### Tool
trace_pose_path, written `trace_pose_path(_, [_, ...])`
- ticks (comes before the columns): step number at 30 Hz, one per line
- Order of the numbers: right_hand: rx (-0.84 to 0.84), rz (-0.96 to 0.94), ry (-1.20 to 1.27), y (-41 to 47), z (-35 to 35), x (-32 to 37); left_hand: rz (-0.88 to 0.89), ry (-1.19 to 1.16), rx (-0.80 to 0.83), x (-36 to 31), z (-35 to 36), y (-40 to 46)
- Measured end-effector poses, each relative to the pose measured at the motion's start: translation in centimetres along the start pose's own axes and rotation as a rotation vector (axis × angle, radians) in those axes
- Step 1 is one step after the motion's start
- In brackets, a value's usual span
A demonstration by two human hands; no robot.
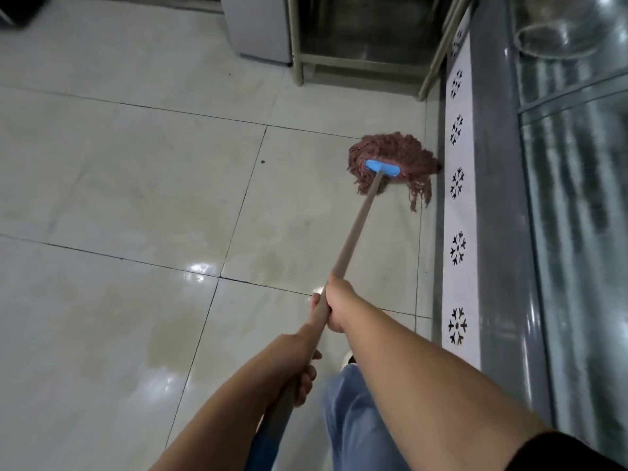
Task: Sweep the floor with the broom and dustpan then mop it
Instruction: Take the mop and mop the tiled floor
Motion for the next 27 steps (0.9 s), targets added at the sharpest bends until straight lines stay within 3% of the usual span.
trace_pose_path(4, [0.066, 0.032, -0.101, -3.0, 3.8, -10.4, 0.013, -0.022, -0.025, 10.4, -4.0, -4.7])
trace_pose_path(10, [0.185, 0.240, 0.008, -7.4, 8.7, -27.5, -0.113, -0.086, -0.015, 27.0, -10.0, -10.1])
trace_pose_path(14, [0.142, 0.246, 0.098, -9.0, 10.3, -32.6, -0.163, -0.136, -0.002, 31.5, -11.5, -12.0])
trace_pose_path(20, [0.092, 0.140, 0.095, -7.2, 9.9, -28.4, -0.108, -0.114, 0.042, 27.1, -10.7, -9.8])
trace_pose_path(27, [0.135, 0.013, 0.147, -3.2, 11.4, -13.5, -0.014, -0.080, 0.051, 11.3, -11.3, -5.0])
Point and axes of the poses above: each hand's wrist, its own y-axis towards the middle knuckle, its own z-axis out of the palm, x = y × z, the point moved 2 cm from there along y, towards the middle knuckle, and after that the axes turned 11 degrees about x, right-handed, at the moved point
